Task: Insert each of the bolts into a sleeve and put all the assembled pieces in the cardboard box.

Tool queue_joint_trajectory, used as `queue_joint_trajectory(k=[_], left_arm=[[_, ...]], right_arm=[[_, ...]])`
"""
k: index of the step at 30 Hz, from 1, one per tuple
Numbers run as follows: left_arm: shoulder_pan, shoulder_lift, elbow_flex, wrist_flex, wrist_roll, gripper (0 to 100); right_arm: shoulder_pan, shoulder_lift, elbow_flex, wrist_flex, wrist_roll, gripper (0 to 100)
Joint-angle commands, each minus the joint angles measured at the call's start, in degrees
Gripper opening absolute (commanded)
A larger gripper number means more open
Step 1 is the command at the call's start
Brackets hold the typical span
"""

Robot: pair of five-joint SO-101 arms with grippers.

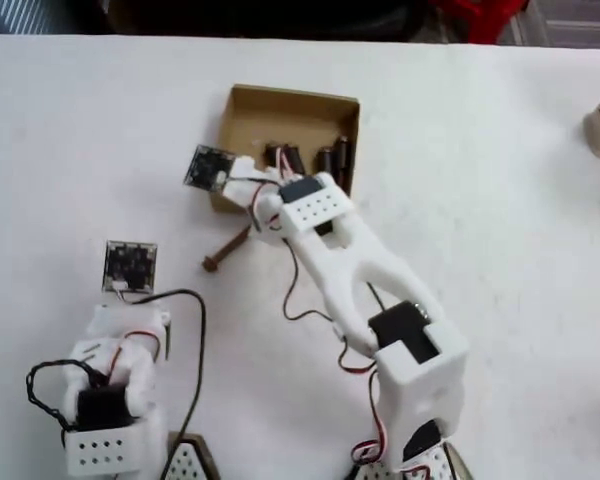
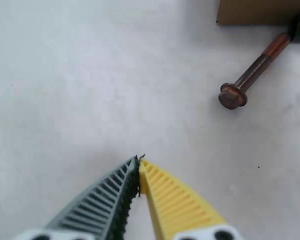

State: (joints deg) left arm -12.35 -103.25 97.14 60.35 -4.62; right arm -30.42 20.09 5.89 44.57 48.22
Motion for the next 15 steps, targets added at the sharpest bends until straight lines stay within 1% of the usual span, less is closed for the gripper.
queue_joint_trajectory(k=[1, 8, 13, 15], left_arm=[[-1.0, 0.4, 0.0, 0.2, -0.4, 2], [-1.0, 0.4, 0.0, 0.2, -0.4, 2], [-1.0, 0.4, 0.0, 0.2, -0.4, 2], [-1.0, 0.4, 0.0, 0.2, -0.4, 2]], right_arm=[[2.1, 1.0, -0.6, -3.6, 0.8, 3.4], [2.6, 2.3, -0.2, -2.1, 0.9, 1.8], [1.3, 2.4, -0.2, 7.1, 5.9, 1.7], [0.6, 2.3, -0.2, 11.5, 6.5, 1.7]])
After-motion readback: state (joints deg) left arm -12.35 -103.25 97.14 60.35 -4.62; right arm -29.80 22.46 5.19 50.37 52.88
